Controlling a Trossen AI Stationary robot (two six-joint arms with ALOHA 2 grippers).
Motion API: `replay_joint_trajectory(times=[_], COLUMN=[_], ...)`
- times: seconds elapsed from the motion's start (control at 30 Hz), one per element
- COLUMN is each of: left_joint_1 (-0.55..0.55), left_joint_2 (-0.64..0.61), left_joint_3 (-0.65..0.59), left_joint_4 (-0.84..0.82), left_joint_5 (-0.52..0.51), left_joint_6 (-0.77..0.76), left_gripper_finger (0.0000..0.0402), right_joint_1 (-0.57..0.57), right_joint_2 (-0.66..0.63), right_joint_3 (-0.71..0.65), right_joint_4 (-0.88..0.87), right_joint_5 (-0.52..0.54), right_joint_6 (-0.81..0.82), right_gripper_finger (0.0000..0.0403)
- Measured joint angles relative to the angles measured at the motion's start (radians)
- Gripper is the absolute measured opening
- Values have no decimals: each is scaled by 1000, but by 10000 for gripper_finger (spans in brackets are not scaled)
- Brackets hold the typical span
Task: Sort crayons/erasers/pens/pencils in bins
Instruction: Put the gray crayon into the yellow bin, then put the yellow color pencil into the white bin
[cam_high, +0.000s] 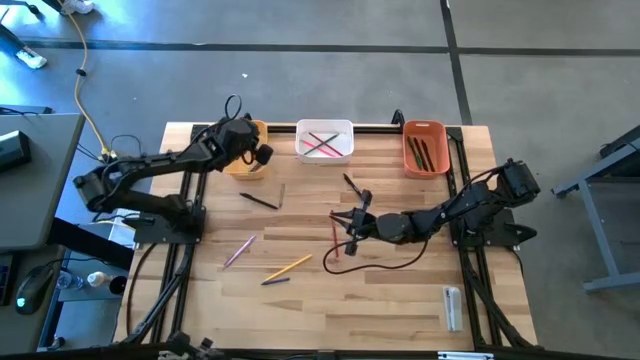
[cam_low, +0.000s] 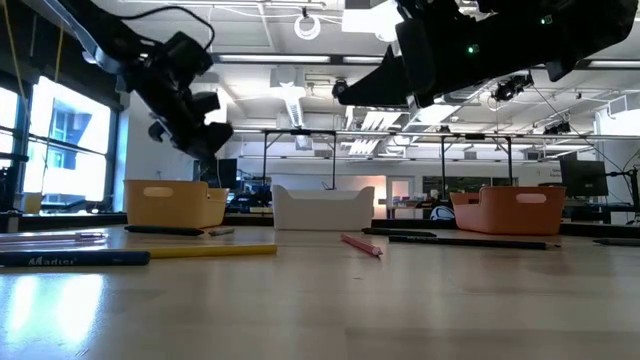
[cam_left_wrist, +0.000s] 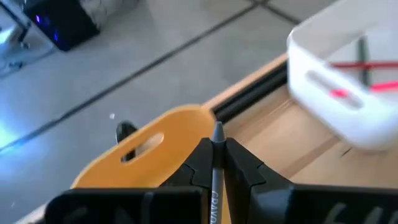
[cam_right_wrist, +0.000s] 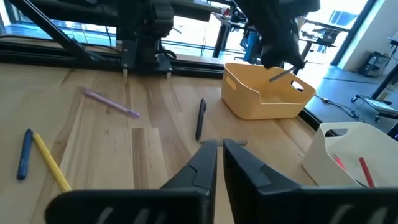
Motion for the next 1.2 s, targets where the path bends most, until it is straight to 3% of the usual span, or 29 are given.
replay_joint_trajectory(times=[0.37, 0.77, 0.97, 1.2], left_joint_1=[50, 44, 16, -82], left_joint_2=[144, 146, 86, -83], left_joint_3=[0, 0, 0, 0], left_joint_4=[0, 1, -5, -52], left_joint_5=[21, 12, 5, 5], left_joint_6=[-12, -4, 22, 66], left_gripper_finger=[7, 68, 73, 46], right_joint_1=[1, 1, 1, 1], right_joint_2=[0, 0, -1, -1], right_joint_3=[0, 0, 0, 0], right_joint_4=[0, -4, -16, -17], right_joint_5=[-25, -27, -26, -26], right_joint_6=[-3, -3, -4, -21], right_gripper_finger=[1, 0, 0, 0])
